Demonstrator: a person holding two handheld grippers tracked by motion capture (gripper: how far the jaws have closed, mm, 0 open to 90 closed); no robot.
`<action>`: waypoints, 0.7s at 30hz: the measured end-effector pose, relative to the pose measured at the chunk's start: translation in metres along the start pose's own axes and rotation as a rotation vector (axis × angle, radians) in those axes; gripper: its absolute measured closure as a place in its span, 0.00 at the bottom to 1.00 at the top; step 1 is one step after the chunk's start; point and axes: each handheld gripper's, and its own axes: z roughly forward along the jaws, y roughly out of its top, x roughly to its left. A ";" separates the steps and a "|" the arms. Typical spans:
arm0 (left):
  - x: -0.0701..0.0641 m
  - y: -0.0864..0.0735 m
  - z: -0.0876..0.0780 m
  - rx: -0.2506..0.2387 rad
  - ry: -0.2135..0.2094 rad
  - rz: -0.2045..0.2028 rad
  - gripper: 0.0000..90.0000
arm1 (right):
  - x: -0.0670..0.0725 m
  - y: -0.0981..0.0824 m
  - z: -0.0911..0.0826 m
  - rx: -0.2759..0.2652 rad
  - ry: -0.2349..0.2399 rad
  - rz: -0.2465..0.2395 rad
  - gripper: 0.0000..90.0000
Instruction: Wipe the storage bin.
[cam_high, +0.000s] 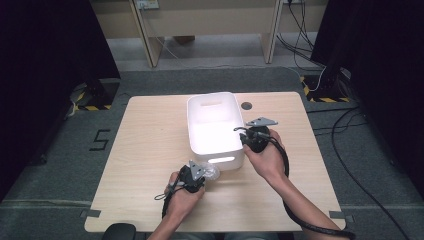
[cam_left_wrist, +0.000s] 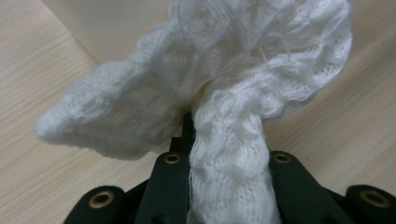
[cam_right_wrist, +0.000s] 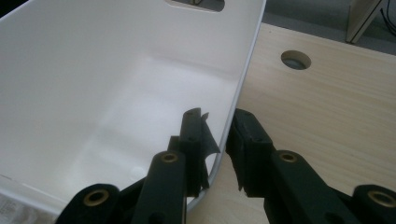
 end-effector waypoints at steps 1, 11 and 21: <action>-0.001 0.000 0.001 0.000 -0.002 0.001 0.86 | 0.000 0.000 0.000 0.000 0.000 0.000 0.84; -0.002 0.001 0.001 -0.008 -0.007 -0.004 0.86 | 0.000 0.000 0.000 0.000 0.000 0.000 0.83; -0.004 0.012 -0.011 -0.041 -0.018 -0.026 0.86 | 0.000 0.000 0.000 0.000 0.000 0.001 0.83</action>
